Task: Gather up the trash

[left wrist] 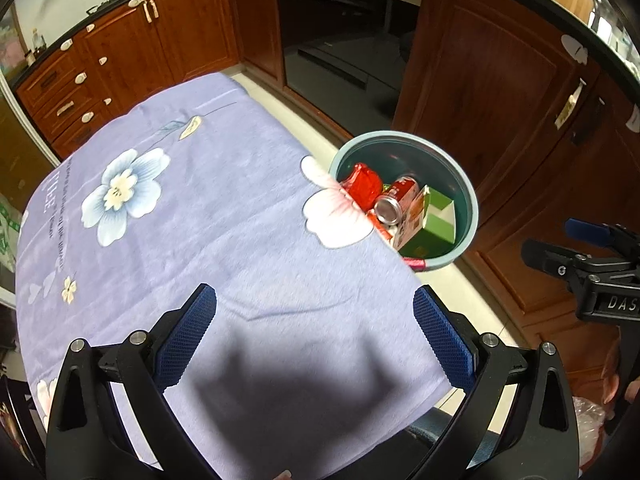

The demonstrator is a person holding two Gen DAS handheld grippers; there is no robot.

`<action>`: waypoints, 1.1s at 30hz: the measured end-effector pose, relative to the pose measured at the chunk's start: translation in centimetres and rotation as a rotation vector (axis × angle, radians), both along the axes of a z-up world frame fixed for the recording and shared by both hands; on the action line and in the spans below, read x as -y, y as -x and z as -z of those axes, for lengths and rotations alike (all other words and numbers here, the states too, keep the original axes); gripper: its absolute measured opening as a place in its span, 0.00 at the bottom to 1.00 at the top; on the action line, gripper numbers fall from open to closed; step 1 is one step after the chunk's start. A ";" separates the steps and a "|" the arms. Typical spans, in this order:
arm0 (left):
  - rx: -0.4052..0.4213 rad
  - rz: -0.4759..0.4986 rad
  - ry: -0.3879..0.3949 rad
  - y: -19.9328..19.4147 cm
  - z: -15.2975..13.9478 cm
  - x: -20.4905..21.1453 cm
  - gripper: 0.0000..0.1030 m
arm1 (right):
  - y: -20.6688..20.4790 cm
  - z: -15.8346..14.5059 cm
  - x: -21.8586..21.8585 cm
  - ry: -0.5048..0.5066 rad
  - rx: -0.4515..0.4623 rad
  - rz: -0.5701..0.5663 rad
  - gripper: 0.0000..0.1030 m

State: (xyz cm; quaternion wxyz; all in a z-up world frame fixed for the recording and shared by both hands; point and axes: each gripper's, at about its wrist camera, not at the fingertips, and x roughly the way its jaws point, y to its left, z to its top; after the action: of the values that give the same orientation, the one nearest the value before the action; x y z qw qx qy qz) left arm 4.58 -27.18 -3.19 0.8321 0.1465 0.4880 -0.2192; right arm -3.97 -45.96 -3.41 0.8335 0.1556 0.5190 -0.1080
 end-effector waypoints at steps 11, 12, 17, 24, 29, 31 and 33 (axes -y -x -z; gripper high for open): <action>0.013 0.011 -0.013 1.0 0.4 -0.6 0.96 | 0.4 0.6 -0.2 0.021 -0.040 0.002 0.93; 0.015 0.011 -0.017 1.0 0.5 -0.5 0.96 | 0.2 0.7 -0.2 0.023 -0.044 -0.001 0.93; 0.002 0.013 -0.024 0.7 0.9 -0.4 0.96 | -0.3 1.2 -0.3 0.021 -0.060 -0.010 0.93; -0.004 0.011 -0.030 0.4 1.3 -0.3 0.96 | -0.9 1.9 -0.7 0.025 -0.077 -0.027 0.93; -0.005 0.013 -0.033 0.4 1.6 -0.2 0.96 | -1.1 2.2 -0.7 0.024 -0.085 -0.030 0.93; -0.005 0.013 -0.035 0.4 1.6 -0.2 0.96 | -1.2 2.3 -0.7 0.024 -0.088 -0.032 0.93; -0.007 0.014 -0.034 0.4 1.7 -0.2 0.96 | -1.3 2.4 -0.8 0.025 -0.089 -0.034 0.93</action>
State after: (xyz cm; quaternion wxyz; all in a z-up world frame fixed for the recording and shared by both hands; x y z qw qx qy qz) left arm 4.19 -26.98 -4.90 0.8262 0.1633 0.4934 -0.2173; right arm -2.69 -45.21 -5.80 0.8133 0.1312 0.5567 -0.1072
